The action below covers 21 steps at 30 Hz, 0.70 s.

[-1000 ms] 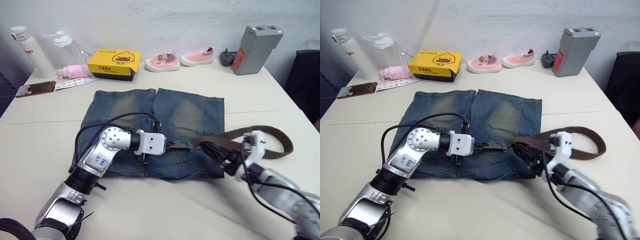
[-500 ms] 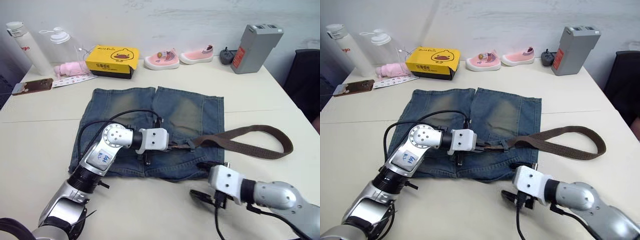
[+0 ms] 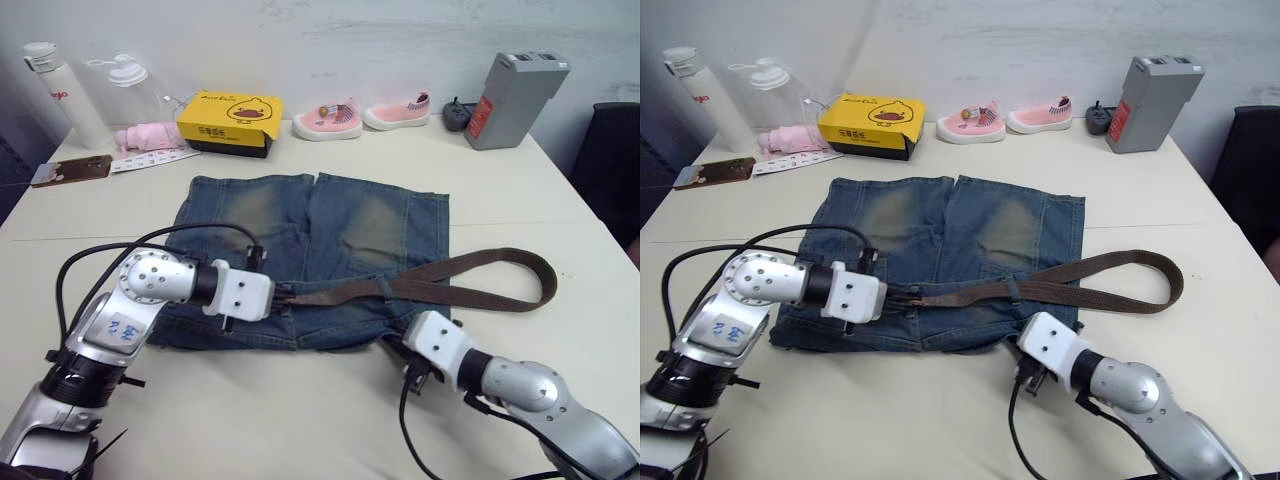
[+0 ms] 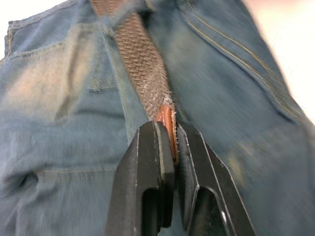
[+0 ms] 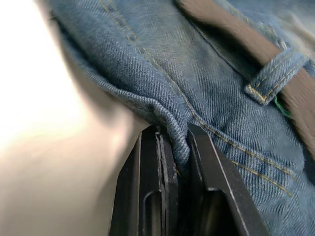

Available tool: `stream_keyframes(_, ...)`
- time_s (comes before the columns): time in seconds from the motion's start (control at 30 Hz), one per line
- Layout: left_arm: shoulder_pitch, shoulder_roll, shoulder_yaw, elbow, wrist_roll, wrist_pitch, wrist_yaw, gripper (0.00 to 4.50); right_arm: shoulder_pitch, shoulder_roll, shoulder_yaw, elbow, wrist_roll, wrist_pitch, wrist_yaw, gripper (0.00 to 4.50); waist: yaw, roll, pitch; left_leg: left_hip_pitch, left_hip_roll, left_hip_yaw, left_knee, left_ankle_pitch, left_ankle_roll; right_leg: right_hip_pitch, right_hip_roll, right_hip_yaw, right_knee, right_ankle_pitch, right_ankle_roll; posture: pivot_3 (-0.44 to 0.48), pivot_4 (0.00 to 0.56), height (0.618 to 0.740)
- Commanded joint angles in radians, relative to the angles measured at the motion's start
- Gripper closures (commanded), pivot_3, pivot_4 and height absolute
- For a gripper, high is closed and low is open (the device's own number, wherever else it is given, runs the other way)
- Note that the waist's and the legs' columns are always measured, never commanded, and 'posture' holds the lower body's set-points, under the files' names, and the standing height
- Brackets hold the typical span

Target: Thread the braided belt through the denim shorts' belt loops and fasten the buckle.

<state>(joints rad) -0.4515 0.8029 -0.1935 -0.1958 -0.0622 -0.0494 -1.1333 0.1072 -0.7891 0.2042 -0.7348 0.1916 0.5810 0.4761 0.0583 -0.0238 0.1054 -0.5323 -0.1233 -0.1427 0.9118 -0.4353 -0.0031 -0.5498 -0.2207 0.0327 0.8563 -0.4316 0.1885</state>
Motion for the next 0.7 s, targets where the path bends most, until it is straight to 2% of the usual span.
stream_keyframes(0.03,0.061,0.037,0.064,-0.012,0.006,-0.116,0.017,4.5,0.055,-0.074,-0.178,0.142,-0.047,0.023,0.006,4.5,0.012,0.0,0.0,0.0,-0.001,0.0,0.001,0.0,0.0,0.0,-0.001,0.0,0.001,-0.001,-0.003,0.0,0.15,0.624)
stream_keyframes(0.23,0.07,-0.018,0.064,-0.025,0.009,-0.128,0.102,4.5,0.068,-0.121,-0.261,0.199,-0.047,-0.029,0.064,4.5,0.051,0.001,0.0,-0.008,-0.005,-0.002,0.015,-0.004,0.006,-0.002,0.0,0.0,0.009,-0.005,-0.01,0.0,0.15,0.624)
stream_keyframes(0.43,0.117,-0.075,0.06,-0.067,0.016,-0.126,0.174,4.5,0.08,-0.117,-0.326,0.15,0.019,-0.014,0.136,4.5,0.051,0.001,-0.001,-0.01,-0.005,-0.004,0.016,-0.003,0.005,-0.003,0.0,0.0,0.01,-0.004,-0.009,0.0,0.15,0.624)
stream_keyframes(0.47,0.129,-0.078,0.064,-0.072,0.02,-0.134,0.183,4.5,0.089,-0.124,-0.349,0.139,0.039,-0.004,0.158,3.47,0.051,0.002,0.0,-0.01,-0.005,-0.004,0.016,-0.003,0.004,-0.003,0.0,0.0,0.01,-0.004,-0.009,0.0,0.15,0.624)
stream_keyframes(0.6,0.169,-0.086,0.085,-0.088,0.026,-0.171,0.225,4.5,0.063,-0.122,-0.481,0.093,0.169,0.101,0.216,1.5,0.047,0.002,0.0,-0.011,-0.005,-0.004,0.016,-0.003,0.005,-0.004,0.0,0.0,0.01,-0.004,-0.009,0.0,0.15,0.624)
stream_keyframes(0.67,0.196,-0.081,0.101,-0.084,0.045,-0.218,0.248,4.5,-0.019,-0.099,-0.569,0.064,0.35,0.247,0.22,0.43,0.044,0.005,0.001,-0.011,-0.004,-0.004,0.016,-0.003,0.005,-0.004,0.0,-0.001,0.01,-0.005,-0.01,0.0,0.15,0.624)
stream_keyframes(0.7,0.208,-0.078,0.107,-0.081,0.056,-0.244,0.257,4.5,-0.06,-0.09,-0.604,0.054,0.435,0.318,0.214,0.05,0.039,0.006,0.002,-0.011,-0.004,-0.004,0.016,-0.003,0.005,-0.004,0.0,-0.001,0.01,-0.005,-0.01,0.0,0.15,0.624)
